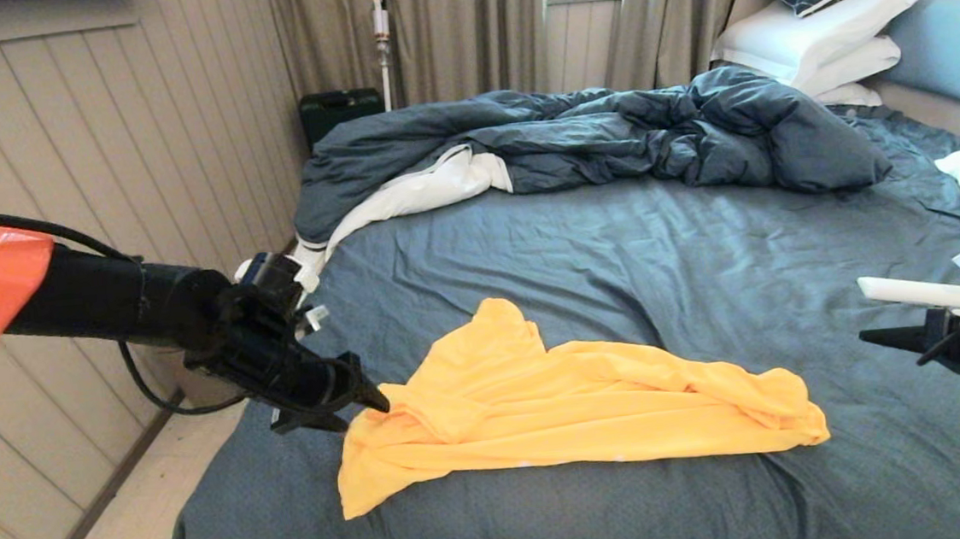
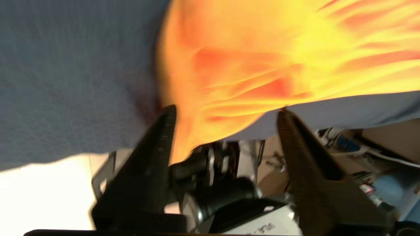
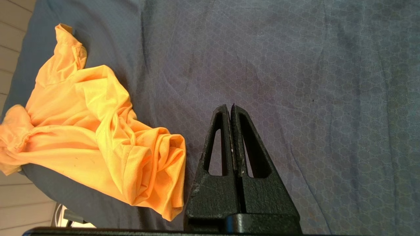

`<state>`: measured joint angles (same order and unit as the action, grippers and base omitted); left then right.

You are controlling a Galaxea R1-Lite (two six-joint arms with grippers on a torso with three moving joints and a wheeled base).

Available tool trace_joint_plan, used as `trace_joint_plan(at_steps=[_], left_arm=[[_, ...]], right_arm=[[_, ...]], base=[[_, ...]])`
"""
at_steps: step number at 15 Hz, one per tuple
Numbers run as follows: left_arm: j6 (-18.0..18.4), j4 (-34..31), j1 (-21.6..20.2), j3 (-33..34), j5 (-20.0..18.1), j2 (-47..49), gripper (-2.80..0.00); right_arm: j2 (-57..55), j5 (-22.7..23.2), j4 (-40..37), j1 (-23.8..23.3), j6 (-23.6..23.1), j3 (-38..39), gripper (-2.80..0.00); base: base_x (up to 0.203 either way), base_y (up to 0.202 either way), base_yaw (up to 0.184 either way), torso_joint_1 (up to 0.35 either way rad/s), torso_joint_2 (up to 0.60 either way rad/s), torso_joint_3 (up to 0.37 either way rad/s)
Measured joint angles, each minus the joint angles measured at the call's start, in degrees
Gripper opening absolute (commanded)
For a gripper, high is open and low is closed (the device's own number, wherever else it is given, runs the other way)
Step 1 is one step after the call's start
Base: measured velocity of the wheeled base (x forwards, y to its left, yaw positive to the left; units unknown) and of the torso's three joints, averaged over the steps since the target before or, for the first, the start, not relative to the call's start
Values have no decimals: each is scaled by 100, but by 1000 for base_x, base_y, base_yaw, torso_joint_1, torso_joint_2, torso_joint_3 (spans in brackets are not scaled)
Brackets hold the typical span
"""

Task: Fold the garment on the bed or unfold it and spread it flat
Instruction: Fold the yellow T-shirt

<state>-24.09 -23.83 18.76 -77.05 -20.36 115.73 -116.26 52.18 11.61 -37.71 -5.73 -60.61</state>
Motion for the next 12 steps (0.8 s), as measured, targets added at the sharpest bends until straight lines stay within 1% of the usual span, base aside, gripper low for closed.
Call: trace_joint_plan(at_steps=[3,4,6,8,10,12], left_arm=[[-5,92,-65,-632,-23,-11,0],[-6,85,-71,-913,-32,88,-280],[17,96,-70,-1539,-45,426,-280],[179,164,-60,-2065,-251,855,-280],[324,377,-54,-2512,-407,1283,-280],[358,524,-17,-2844,-441,1621,-280]], right_arm=[[0,7,0,2,-5,24,-280],[2,7,2,2,-7,30,-280],[2,7,2,2,-5,39,-280],[5,9,0,-5,-3,39,-280],[5,8,4,-11,-9,39,-280],[5,9,5,3,-9,39,-280]], base=[[0,0,0,0,0,0],[0,0,0,0,0,0],[0,0,0,0,0,0],[0,0,0,0,0,0],[0,0,0,0,0,0],[0,0,0,0,0,0]])
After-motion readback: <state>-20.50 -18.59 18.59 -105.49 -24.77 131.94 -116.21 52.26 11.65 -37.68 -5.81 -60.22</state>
